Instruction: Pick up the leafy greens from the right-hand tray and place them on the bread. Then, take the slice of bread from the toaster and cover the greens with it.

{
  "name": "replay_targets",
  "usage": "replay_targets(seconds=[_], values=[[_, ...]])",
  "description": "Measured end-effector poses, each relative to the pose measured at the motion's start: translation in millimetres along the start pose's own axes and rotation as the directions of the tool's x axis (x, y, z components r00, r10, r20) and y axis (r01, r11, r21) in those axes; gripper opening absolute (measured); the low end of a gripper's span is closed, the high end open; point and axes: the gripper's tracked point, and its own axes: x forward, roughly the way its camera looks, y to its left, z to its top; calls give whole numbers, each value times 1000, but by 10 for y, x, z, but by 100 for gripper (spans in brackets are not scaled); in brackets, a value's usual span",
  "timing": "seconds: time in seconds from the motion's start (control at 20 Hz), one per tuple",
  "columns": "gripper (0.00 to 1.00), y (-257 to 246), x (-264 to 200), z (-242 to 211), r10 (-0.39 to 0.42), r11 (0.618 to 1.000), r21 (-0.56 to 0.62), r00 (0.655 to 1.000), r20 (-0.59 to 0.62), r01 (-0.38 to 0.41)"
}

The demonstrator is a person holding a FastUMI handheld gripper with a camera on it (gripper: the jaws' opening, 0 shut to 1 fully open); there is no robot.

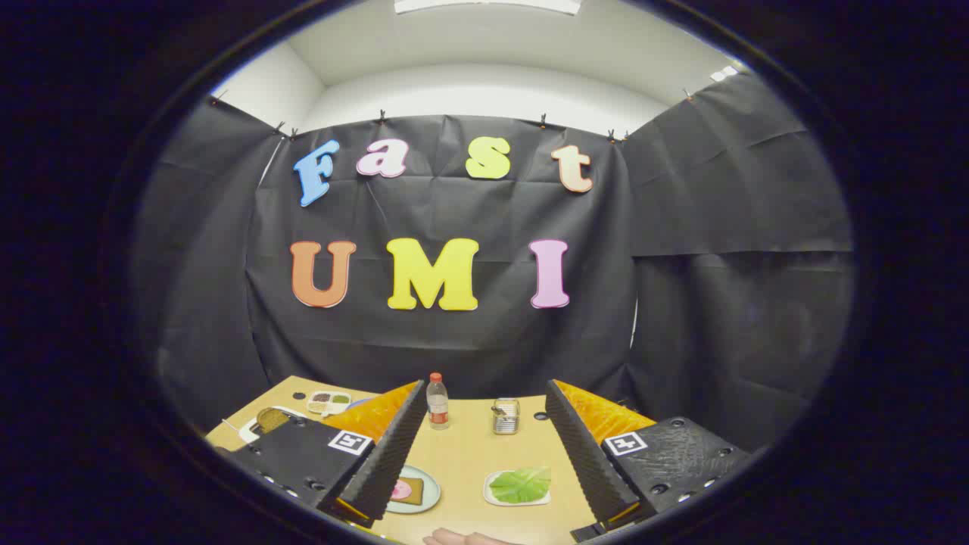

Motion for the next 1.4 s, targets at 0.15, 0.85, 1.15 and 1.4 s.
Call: replay_targets(seconds=[0.15,0.85,1.15,1.4], values=[[95,-60,22,-10,-5,1000,-1,1000,-13,5],[95,-652,409,-262,-34,999,-13,997,-65,34],[95,-913,731,-803,-17,999,-36,989,-146,12],[96,-1099,1115,-1687,22,999,-39,951,-308,-35]])
